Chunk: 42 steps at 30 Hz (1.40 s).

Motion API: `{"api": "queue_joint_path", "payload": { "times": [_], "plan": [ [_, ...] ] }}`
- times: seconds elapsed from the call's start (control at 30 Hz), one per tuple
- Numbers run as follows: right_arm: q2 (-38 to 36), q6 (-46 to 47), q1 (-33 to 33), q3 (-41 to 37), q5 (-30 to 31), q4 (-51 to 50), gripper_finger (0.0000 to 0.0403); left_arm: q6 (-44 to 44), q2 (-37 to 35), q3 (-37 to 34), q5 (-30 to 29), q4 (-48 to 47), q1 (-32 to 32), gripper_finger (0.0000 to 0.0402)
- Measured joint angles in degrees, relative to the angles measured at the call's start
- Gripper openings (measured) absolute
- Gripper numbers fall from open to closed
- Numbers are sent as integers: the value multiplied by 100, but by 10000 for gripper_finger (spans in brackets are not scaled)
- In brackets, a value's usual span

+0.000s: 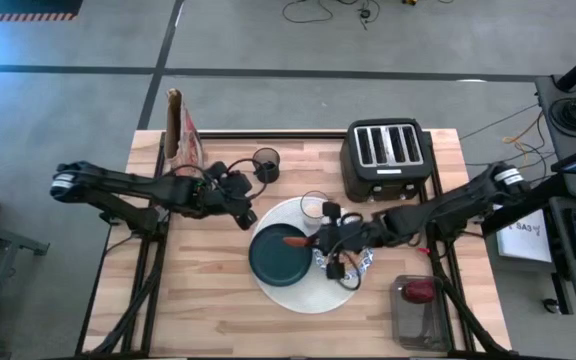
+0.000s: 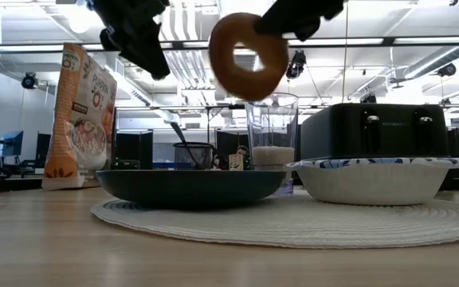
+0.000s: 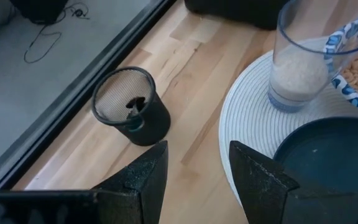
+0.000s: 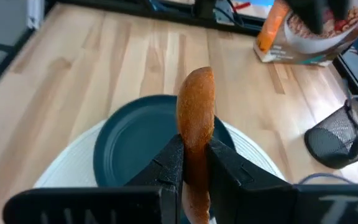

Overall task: Arrange a breakfast setting
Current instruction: Put the bagel from the toaster on the dark blue plate on the white placemat

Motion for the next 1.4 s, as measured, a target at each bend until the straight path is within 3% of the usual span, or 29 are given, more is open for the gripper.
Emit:
{"api": "queue_joint_path", "payload": {
  "times": [0.47,0.6,0.7,1.1,1.4],
  "plan": [
    [1426,-51,177,15,266,1172,43,457,-125,0,13,-150,0,155],
    [1720,-215,177,181,819,1177,43,535,-125,0,13,-151,0,155],
    [1933,-366,172,326,909,1185,43,584,-128,-2,13,-156,0,155],
    [2526,-670,172,912,951,567,45,683,-130,-7,13,-171,0,155],
    [2521,-245,134,1139,899,-39,101,683,-130,-9,15,-164,0,155]
  ]
}}
